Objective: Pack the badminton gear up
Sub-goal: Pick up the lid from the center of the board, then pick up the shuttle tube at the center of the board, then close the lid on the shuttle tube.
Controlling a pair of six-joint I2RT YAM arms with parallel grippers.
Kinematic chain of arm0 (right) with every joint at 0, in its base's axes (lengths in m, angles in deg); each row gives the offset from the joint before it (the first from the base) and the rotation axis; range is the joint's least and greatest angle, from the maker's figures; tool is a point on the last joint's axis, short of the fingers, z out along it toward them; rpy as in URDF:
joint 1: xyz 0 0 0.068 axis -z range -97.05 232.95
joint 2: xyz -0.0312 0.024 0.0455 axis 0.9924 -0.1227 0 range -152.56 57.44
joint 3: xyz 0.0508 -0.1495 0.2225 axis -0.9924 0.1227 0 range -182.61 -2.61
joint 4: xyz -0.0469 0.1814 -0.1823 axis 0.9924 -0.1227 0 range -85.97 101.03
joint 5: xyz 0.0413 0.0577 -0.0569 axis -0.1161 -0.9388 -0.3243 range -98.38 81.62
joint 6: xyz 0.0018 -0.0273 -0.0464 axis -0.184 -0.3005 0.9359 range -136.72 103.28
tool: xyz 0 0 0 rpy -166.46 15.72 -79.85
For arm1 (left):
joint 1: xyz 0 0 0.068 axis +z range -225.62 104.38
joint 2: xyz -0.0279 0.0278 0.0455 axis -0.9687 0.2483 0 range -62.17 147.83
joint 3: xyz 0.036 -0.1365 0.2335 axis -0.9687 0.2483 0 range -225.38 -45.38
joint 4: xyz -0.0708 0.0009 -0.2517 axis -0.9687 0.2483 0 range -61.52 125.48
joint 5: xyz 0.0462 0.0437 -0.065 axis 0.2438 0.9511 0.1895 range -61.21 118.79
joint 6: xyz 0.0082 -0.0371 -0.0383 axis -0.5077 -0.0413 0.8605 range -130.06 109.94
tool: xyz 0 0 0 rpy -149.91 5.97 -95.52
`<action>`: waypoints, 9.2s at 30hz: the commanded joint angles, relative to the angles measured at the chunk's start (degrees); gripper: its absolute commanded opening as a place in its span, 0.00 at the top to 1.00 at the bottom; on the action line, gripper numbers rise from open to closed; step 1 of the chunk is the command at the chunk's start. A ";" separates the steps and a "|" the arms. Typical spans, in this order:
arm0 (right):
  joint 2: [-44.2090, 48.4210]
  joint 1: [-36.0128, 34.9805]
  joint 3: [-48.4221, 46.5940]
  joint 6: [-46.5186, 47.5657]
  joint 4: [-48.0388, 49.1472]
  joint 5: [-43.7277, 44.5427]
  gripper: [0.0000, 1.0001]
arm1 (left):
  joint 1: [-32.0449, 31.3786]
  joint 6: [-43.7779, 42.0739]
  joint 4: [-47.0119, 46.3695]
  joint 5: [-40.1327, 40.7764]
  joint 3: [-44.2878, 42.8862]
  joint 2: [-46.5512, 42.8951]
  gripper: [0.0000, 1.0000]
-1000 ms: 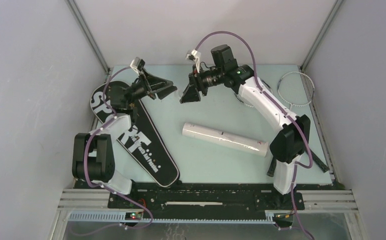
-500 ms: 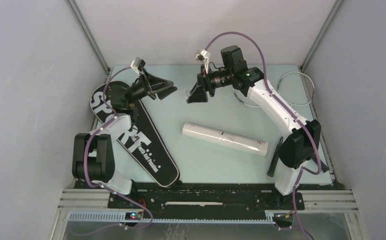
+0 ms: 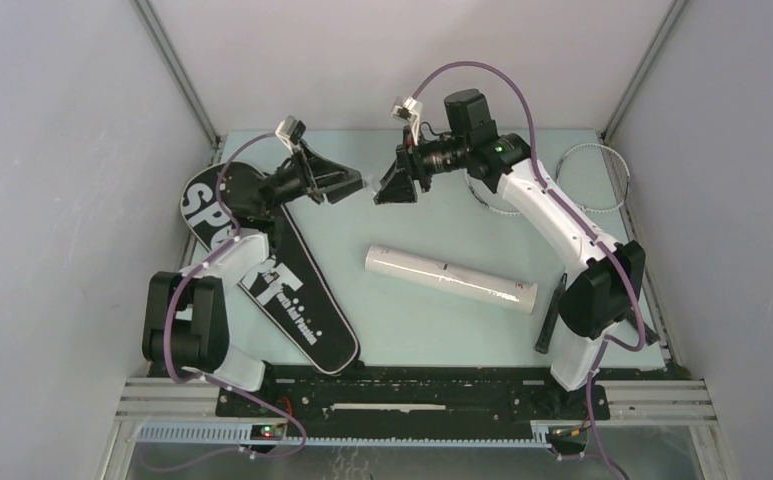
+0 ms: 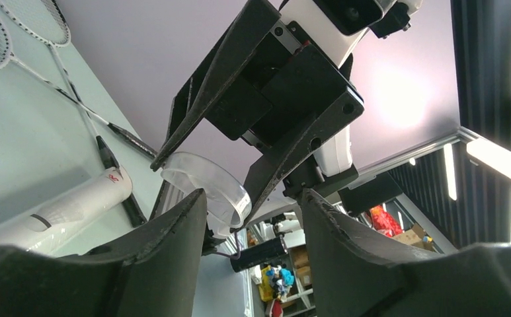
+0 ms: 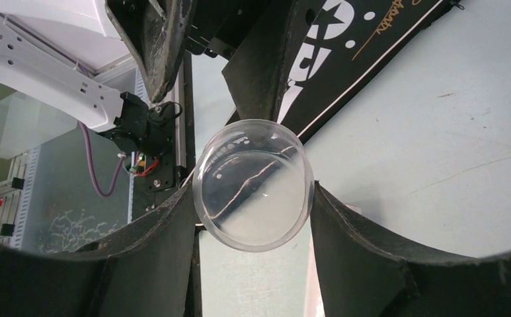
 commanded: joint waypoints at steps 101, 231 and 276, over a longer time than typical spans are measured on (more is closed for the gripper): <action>20.48 -13.89 37.08 37.15 2.90 39.24 0.50 | 3.70 -134.41 144.57 -20.98 -32.12 13.37 1.00; 15.73 -9.14 34.12 30.12 1.42 23.76 0.59 | -1.26 -143.76 145.00 -24.24 -32.76 20.33 0.58; 16.13 -10.93 34.33 30.39 1.82 25.16 0.61 | -2.85 -144.28 144.92 -21.06 -34.19 21.36 0.61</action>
